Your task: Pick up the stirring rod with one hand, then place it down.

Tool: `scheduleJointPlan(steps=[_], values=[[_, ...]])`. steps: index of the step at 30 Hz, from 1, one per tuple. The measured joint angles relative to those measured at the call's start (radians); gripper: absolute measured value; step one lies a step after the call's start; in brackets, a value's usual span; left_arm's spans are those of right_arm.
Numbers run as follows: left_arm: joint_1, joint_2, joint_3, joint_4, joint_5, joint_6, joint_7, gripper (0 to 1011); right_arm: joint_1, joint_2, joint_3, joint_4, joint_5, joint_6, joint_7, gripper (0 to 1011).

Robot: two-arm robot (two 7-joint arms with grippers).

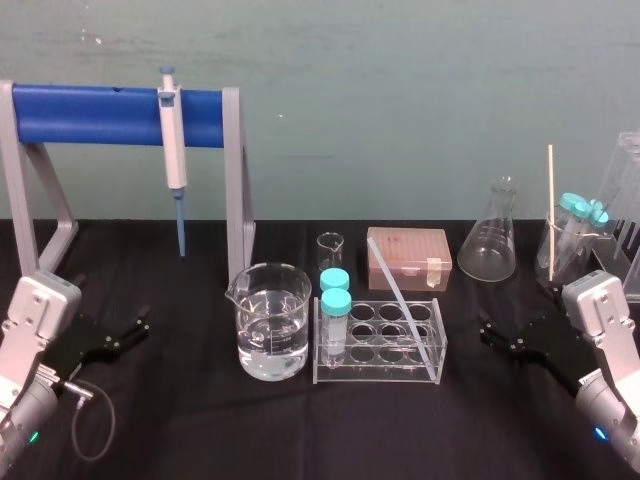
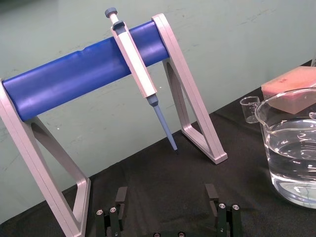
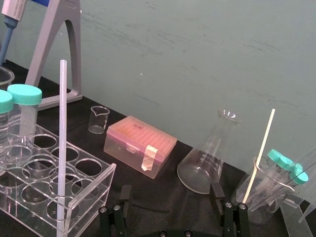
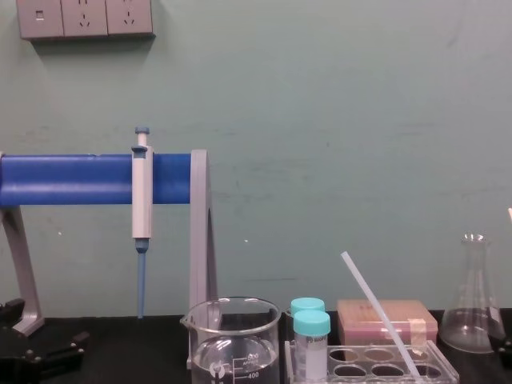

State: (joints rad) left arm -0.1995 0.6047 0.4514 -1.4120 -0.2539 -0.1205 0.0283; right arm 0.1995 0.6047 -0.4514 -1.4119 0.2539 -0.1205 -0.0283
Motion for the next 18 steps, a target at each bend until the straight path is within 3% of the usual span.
scheduleJointPlan(steps=[18], values=[[0.000, 0.000, 0.000, 0.000, 0.000, 0.000, 0.000, 1000, 0.000, 0.000, 0.000, 0.000, 0.000, 0.000, 0.000, 1000]])
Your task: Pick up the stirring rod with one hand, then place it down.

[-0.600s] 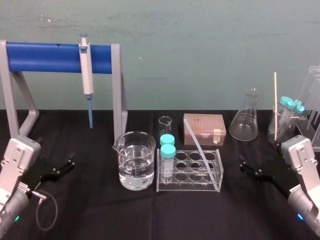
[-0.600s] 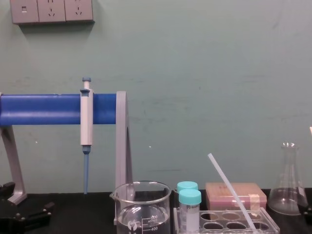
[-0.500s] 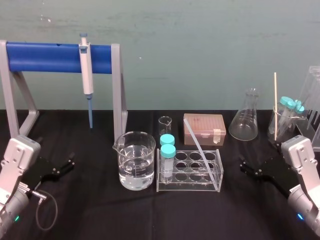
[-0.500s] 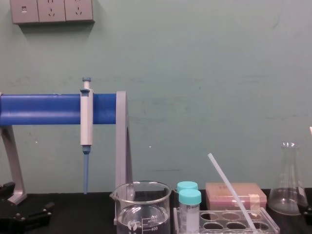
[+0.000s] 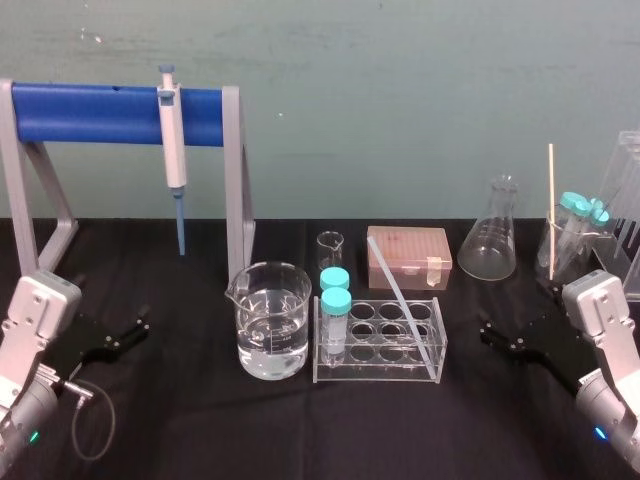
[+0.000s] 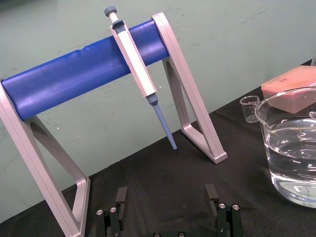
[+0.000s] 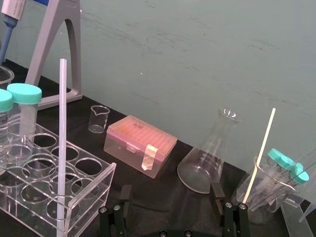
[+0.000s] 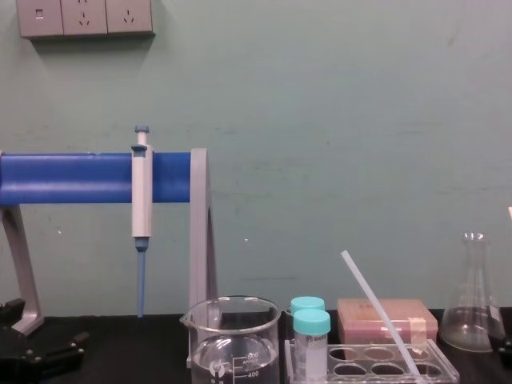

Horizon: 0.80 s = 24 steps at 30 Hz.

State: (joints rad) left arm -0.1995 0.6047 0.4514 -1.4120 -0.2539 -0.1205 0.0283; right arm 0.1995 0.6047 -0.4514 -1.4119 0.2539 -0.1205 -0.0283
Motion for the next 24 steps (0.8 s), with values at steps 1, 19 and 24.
scheduleJointPlan(steps=[1, 19, 24], values=[[0.000, 0.000, 0.000, 0.000, 0.000, 0.000, 0.000, 1000, 0.000, 0.000, 0.000, 0.000, 0.000, 0.000, 0.000, 1000], [0.000, 0.000, 0.000, 0.000, 0.000, 0.000, 0.000, 1000, 0.000, 0.000, 0.000, 0.000, 0.000, 0.000, 0.000, 1000], [0.000, 0.000, 0.000, 0.000, 0.000, 0.000, 0.000, 1000, 0.000, 0.000, 0.000, 0.000, 0.000, 0.000, 0.000, 1000]])
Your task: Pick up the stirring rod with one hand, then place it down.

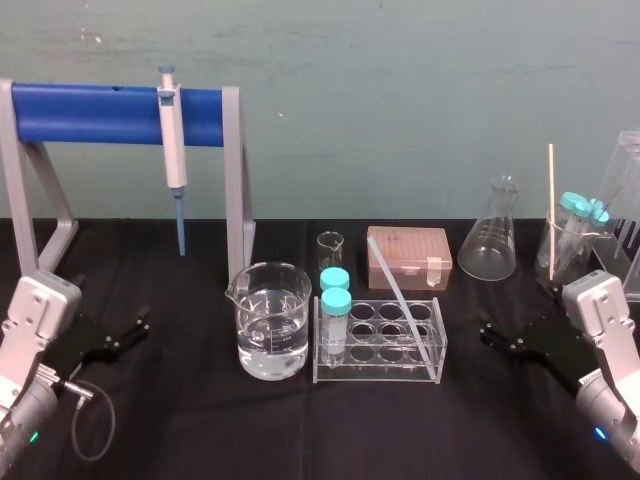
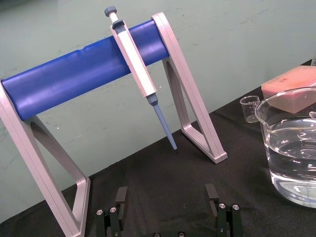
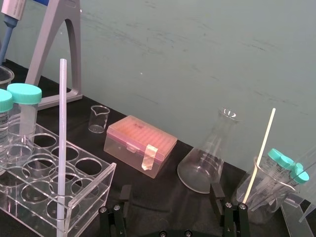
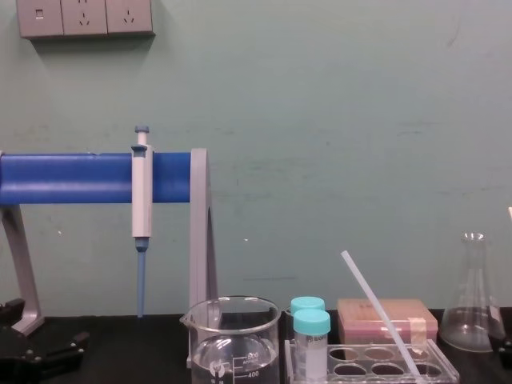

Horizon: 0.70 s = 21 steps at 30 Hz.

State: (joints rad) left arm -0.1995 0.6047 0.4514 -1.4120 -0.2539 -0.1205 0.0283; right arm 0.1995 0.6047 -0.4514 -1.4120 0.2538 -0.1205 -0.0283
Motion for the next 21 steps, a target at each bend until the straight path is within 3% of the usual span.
scheduleJointPlan(steps=[21], values=[[0.000, 0.000, 0.000, 0.000, 0.000, 0.000, 0.000, 1000, 0.000, -0.001, 0.001, 0.000, -0.004, -0.007, 0.005, 1000]])
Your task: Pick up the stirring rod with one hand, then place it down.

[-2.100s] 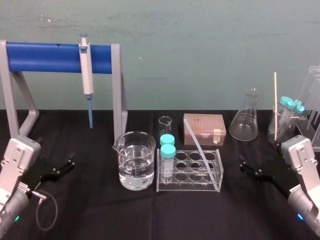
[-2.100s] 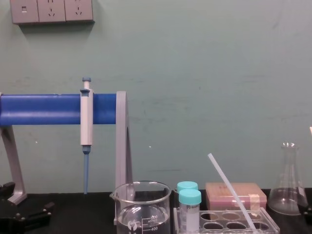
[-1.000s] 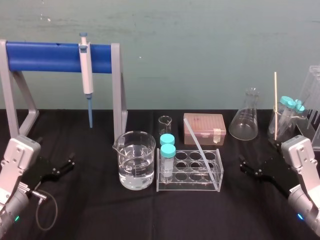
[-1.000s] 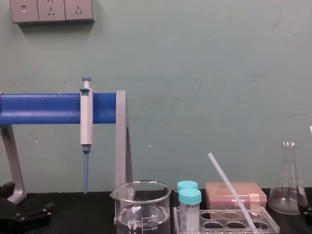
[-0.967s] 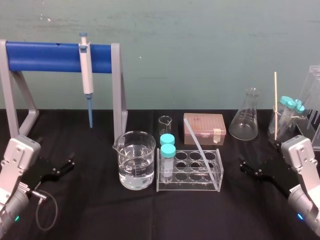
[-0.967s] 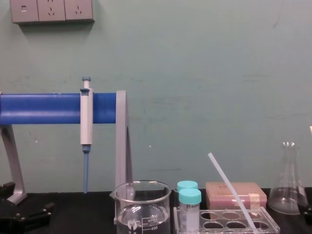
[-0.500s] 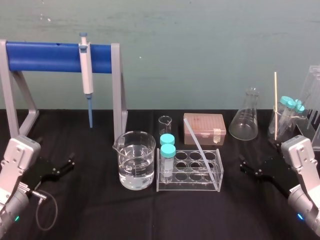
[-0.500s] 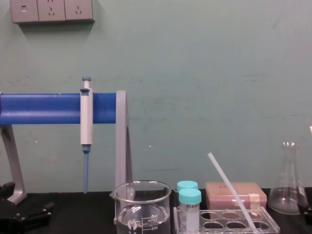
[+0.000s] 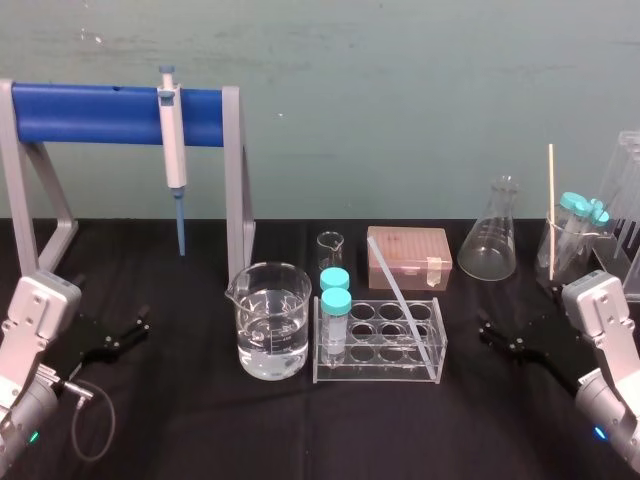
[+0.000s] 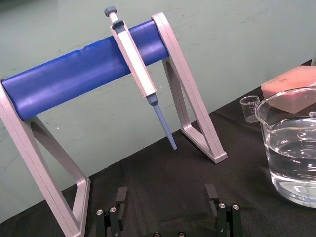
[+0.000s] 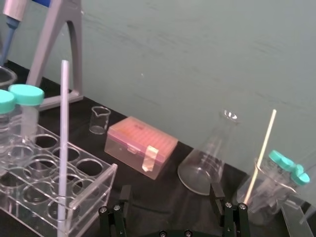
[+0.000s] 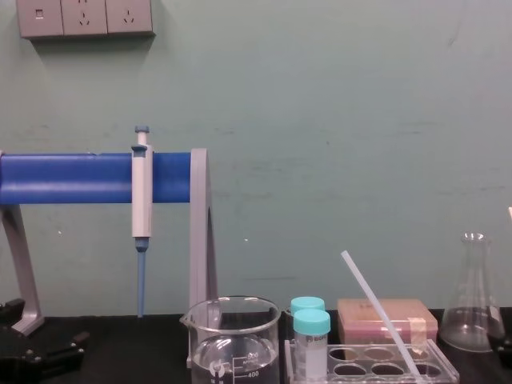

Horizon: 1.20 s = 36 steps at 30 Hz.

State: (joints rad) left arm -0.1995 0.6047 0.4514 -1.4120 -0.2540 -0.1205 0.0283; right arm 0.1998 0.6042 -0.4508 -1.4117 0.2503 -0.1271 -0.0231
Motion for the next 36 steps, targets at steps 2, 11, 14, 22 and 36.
scheduleJointPlan(steps=[2, 11, 14, 22, 36], values=[[0.000, 0.000, 0.000, 0.000, 0.000, 0.000, 0.000, 1000, 0.003, -0.001, 0.000, 0.001, -0.004, -0.014, 0.016, 1000], [0.000, 0.000, 0.000, 0.000, 0.000, 0.000, 0.000, 1000, 0.042, -0.011, -0.010, 0.027, -0.008, -0.121, 0.151, 1000], [0.000, 0.000, 0.000, 0.000, 0.000, 0.000, 0.000, 1000, 0.063, -0.020, -0.016, 0.043, -0.004, -0.152, 0.204, 1000], [0.000, 0.000, 0.000, 0.000, 0.000, 0.000, 0.000, 1000, 0.125, -0.055, -0.033, 0.098, 0.005, -0.219, 0.316, 1000], [0.000, 0.000, 0.000, 0.000, 0.000, 0.000, 0.000, 1000, 0.237, -0.143, -0.033, 0.254, 0.068, -0.281, 0.487, 1000]])
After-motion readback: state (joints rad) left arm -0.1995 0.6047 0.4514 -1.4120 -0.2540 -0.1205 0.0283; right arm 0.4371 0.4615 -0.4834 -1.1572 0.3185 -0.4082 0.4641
